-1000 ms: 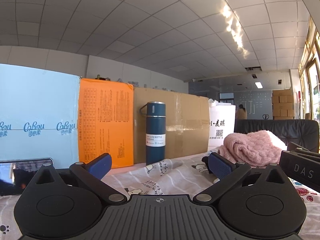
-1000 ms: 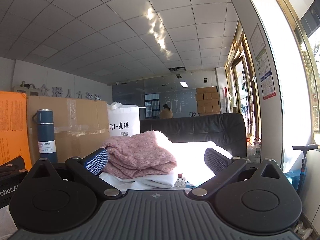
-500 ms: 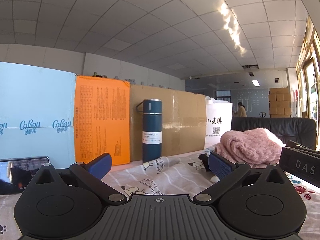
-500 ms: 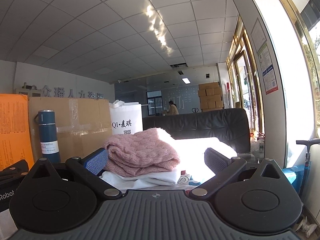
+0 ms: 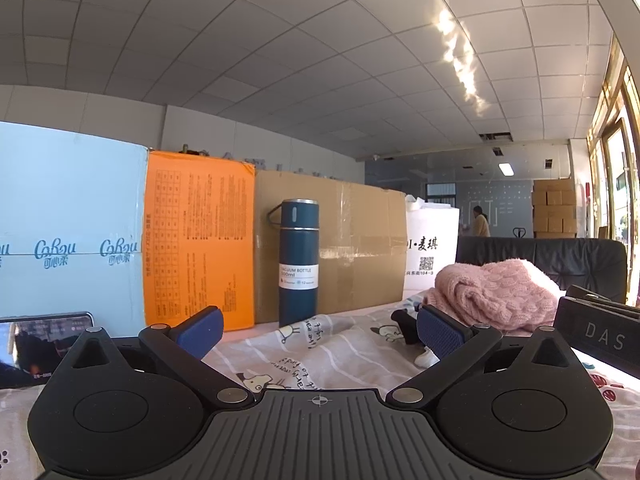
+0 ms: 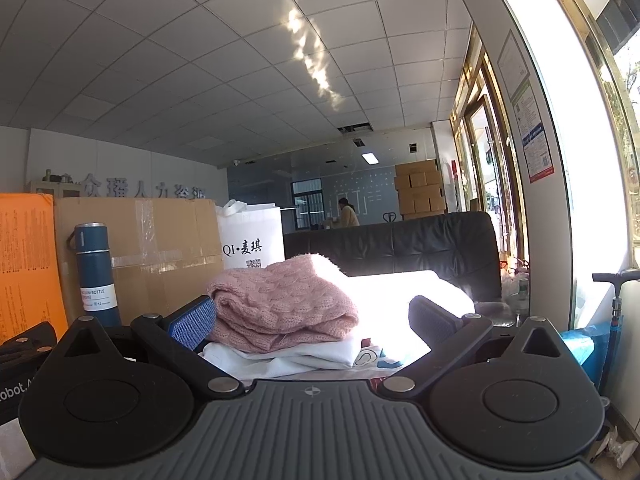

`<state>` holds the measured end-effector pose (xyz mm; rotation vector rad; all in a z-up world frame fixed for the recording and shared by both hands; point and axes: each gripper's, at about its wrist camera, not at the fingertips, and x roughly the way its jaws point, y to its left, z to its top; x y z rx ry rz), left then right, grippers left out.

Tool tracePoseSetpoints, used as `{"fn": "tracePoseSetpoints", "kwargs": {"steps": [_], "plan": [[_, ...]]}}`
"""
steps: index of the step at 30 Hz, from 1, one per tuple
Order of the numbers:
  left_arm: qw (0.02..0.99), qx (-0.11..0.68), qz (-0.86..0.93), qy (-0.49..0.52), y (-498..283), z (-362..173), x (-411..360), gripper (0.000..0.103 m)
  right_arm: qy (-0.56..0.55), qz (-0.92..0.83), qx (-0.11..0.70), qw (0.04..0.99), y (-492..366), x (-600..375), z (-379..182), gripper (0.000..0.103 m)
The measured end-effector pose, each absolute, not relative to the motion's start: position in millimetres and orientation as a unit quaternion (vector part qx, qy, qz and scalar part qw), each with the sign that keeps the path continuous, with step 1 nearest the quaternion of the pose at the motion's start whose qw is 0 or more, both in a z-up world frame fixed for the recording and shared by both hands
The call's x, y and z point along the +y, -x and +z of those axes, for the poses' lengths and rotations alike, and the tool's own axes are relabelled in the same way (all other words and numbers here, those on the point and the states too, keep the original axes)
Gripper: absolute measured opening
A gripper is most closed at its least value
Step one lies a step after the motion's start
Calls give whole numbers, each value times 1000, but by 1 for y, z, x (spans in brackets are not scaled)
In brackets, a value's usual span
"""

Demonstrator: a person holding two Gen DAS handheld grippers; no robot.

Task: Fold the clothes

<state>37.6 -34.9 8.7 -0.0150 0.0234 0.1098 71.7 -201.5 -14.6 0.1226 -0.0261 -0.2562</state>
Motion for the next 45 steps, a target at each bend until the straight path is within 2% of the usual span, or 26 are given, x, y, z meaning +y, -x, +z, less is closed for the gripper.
{"fn": "tracePoseSetpoints", "kwargs": {"steps": [45], "plan": [[998, 7, 59, 10, -37, 9, -34, 103, -78, -118, -3, 990, -76, -207, -16, 103]]}}
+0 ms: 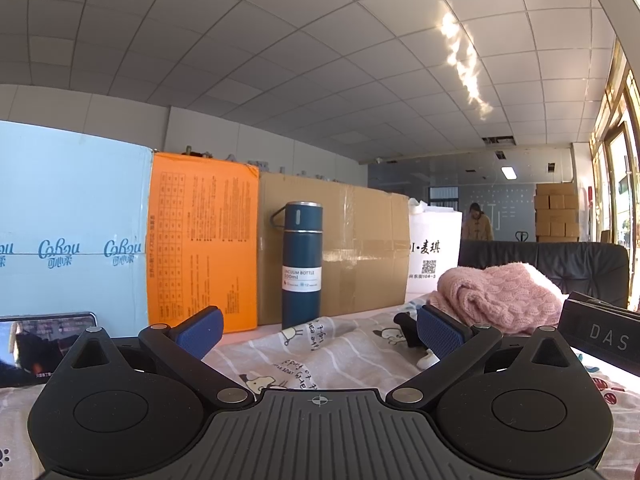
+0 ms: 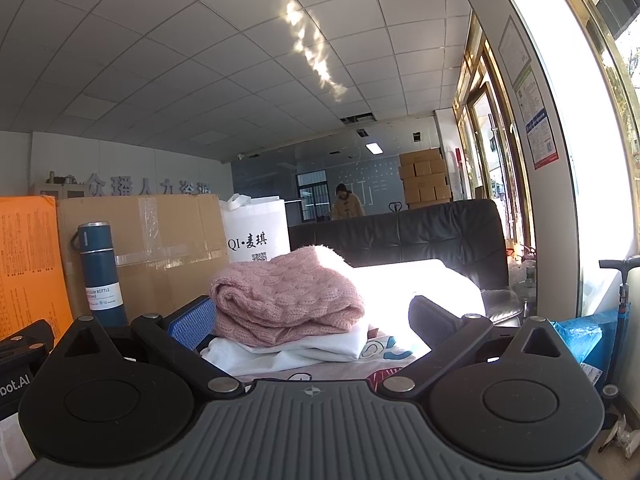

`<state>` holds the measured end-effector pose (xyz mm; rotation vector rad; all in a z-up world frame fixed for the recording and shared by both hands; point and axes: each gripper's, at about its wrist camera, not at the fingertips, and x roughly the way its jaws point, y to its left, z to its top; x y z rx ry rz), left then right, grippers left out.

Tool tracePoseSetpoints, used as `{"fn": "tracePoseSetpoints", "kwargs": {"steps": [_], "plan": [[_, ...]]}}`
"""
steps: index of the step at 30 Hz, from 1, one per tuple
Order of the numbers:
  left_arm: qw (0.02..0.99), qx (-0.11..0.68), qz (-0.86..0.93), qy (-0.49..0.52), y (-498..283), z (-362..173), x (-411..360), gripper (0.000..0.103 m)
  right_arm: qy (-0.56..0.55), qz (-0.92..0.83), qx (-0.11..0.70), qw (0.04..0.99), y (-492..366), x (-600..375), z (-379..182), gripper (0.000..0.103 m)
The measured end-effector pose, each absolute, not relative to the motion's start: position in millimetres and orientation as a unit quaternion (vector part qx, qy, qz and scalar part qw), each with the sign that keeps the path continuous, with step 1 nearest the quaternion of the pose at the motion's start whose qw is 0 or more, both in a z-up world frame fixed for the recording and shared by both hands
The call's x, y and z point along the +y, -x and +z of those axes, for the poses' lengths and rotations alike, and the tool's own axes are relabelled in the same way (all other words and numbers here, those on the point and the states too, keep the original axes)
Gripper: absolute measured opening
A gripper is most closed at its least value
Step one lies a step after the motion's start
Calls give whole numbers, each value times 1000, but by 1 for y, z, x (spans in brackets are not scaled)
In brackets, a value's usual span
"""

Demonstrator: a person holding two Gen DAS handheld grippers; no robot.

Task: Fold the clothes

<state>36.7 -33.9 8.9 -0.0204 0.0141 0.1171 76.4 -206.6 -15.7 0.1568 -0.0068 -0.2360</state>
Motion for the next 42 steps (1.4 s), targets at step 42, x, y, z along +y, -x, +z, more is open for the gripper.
{"fn": "tracePoseSetpoints", "kwargs": {"steps": [42], "plan": [[998, 8, 58, 10, -38, 9, -34, 103, -82, -117, -5, 990, -74, -208, -17, 103]]}}
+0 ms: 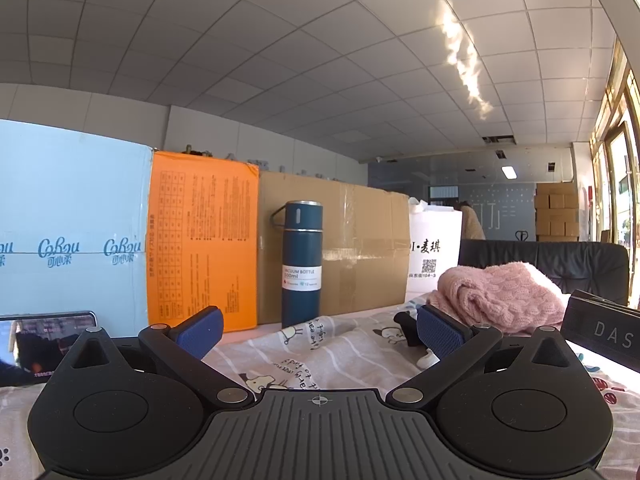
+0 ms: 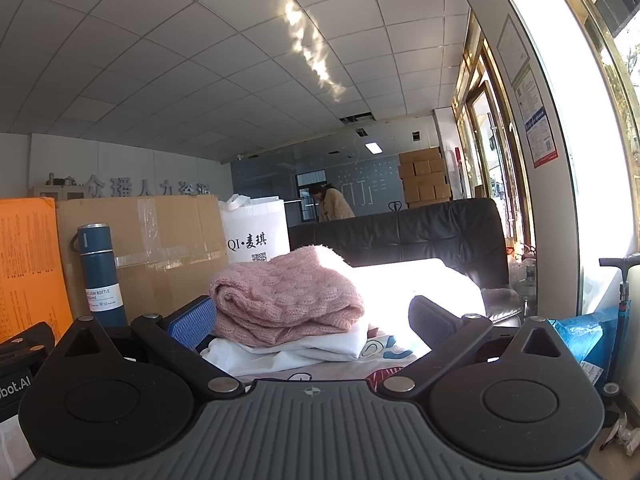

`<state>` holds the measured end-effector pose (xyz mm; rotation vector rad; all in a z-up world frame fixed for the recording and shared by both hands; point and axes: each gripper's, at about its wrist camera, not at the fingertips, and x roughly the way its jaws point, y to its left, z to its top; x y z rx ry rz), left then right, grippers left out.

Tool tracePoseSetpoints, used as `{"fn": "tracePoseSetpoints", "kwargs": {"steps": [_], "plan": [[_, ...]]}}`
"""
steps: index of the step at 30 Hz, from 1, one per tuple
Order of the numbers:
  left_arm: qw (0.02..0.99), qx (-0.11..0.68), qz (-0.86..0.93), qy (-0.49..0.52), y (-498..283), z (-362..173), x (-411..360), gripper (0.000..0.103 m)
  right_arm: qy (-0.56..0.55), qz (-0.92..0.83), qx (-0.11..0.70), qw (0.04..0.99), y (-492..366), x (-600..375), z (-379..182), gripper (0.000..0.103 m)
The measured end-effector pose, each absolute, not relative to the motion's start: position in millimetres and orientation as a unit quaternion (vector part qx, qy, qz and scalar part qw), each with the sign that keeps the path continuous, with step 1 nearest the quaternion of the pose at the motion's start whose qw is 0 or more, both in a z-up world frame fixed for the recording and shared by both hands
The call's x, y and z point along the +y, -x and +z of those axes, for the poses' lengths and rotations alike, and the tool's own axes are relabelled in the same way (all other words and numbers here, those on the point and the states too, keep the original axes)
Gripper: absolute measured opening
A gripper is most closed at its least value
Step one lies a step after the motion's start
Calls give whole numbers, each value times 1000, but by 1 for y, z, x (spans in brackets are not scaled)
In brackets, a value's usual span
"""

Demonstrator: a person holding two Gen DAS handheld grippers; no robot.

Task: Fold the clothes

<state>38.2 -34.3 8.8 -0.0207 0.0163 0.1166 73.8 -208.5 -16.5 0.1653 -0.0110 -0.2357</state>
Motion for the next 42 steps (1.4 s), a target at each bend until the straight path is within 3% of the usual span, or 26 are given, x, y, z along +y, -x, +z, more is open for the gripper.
{"fn": "tracePoseSetpoints", "kwargs": {"steps": [42], "plan": [[998, 7, 55, 11, -38, 9, -33, 103, -76, -117, -3, 990, -75, -206, -16, 103]]}}
